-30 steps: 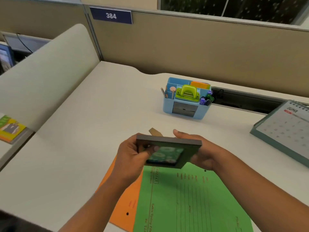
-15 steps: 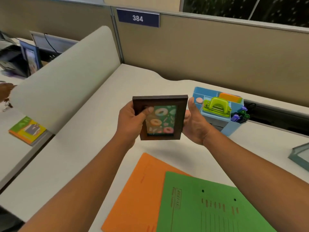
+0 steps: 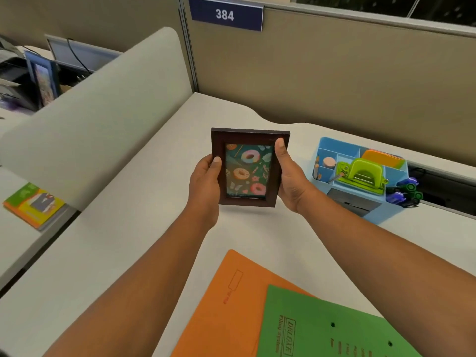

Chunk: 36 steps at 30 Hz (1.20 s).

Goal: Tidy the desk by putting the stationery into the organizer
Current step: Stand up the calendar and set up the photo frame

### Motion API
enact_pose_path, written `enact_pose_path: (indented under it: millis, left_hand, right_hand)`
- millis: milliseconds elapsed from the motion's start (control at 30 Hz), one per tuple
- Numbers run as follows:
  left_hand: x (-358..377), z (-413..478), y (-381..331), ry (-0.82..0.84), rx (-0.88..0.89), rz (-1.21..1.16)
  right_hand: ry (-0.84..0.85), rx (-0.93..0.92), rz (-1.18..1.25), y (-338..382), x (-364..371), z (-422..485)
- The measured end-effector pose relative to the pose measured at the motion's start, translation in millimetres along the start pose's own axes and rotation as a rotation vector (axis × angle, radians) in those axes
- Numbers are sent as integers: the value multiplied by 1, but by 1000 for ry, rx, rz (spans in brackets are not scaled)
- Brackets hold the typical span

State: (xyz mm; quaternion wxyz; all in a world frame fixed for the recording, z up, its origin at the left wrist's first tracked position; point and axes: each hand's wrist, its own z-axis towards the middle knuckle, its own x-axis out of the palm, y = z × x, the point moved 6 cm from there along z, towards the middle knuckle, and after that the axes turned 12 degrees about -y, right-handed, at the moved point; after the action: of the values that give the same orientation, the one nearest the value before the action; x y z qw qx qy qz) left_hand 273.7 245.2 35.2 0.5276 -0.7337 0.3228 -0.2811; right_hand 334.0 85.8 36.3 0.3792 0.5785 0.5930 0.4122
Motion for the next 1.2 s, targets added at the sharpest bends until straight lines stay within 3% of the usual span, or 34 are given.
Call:
enact_pose_path:
  millis: [267,700,1000,1200]
  left_hand:
    - [12,28,19,22,-64,-34]
    - [16,36,28,-11,-116,-64]
    - [10,31,34,-70,-62,32]
    - [7,20,34,-116,6,107]
  right_hand:
    - [-84,22,-50,-13,0,39]
    - [-79,21,-124,-11,6,55]
    - [-70,55,-181,-23,4,52]
    - [-115,-23,-258,-17,-2,41]
